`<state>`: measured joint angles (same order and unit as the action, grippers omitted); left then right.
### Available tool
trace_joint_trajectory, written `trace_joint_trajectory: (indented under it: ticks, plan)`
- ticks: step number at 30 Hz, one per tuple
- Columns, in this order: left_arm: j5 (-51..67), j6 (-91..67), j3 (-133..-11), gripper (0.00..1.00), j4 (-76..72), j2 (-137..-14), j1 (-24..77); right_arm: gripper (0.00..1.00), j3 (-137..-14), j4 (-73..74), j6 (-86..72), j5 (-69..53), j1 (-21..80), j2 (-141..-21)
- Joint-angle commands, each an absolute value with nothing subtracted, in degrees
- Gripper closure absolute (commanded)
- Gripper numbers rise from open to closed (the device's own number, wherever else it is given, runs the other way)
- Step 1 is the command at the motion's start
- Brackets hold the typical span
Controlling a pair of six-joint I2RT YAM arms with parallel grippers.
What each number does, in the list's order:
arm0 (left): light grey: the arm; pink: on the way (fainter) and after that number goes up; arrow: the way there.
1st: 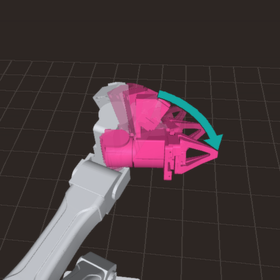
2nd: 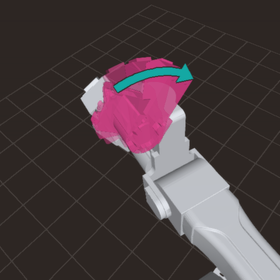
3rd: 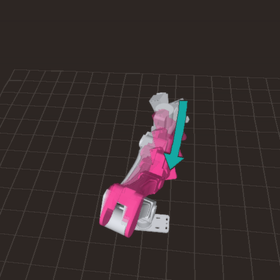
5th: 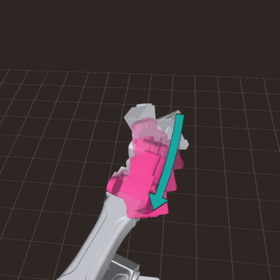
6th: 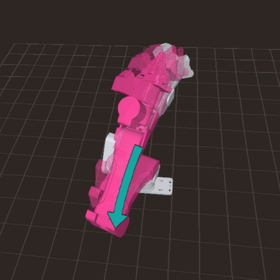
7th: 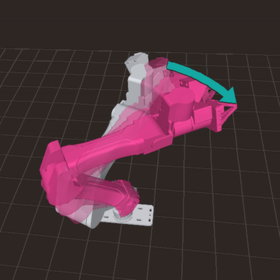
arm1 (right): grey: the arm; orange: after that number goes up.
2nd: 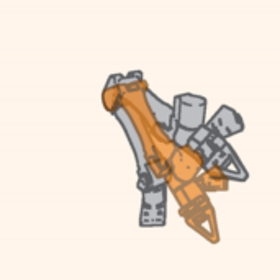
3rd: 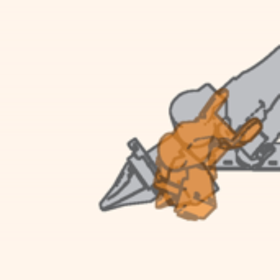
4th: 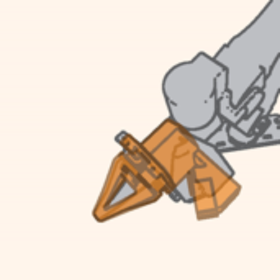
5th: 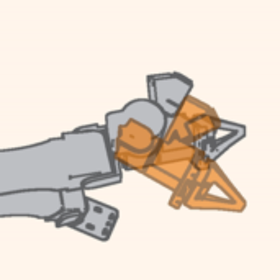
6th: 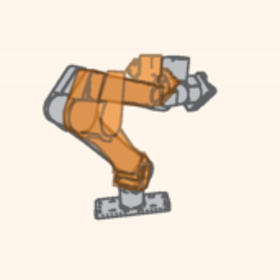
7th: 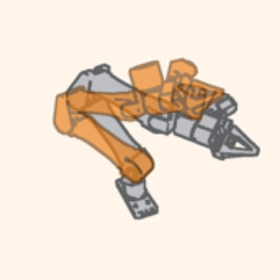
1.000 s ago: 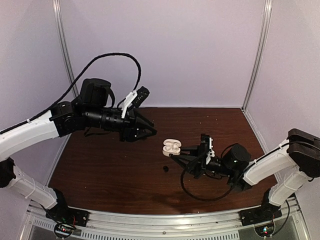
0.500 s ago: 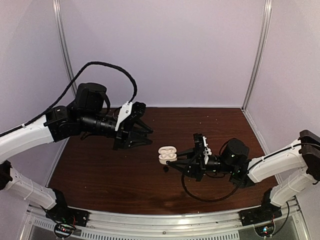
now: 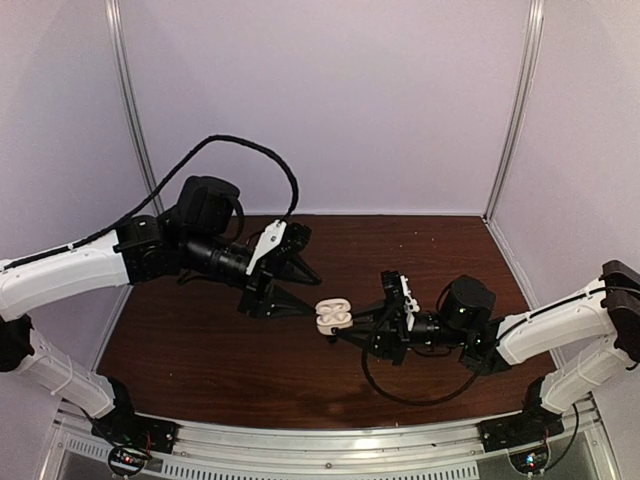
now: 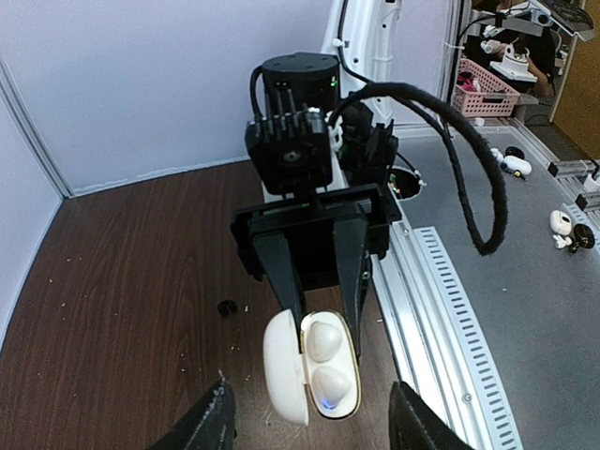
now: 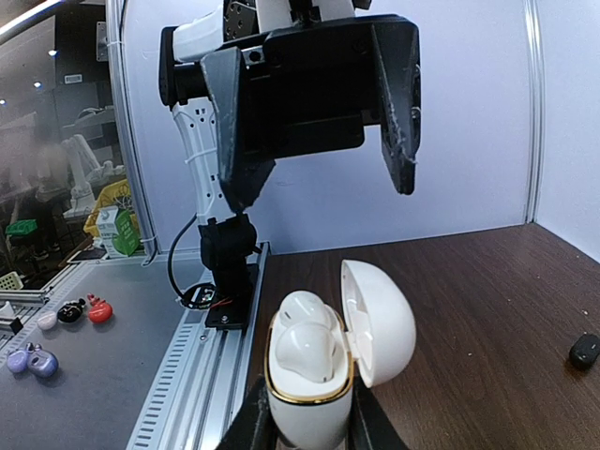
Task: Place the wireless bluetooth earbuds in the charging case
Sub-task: Close the charging case with the earbuds inside.
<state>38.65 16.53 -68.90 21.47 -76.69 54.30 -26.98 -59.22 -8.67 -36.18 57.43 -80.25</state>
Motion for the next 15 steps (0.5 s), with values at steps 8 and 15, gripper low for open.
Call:
trace_joint_trajectory:
  ticks: [8, 15]
  plan:
    - [38.3, 12.6, -68.0, 0.38, 18.9, -80.0, 56.4, 1.00, -28.6, -59.4, -7.0, -36.1, 57.1, -78.2]
    - [35.3, 14.7, -67.5, 0.38, 18.9, -80.9, 61.5, 1.00, -28.5, -58.5, -6.5, -35.4, 57.1, -78.0]
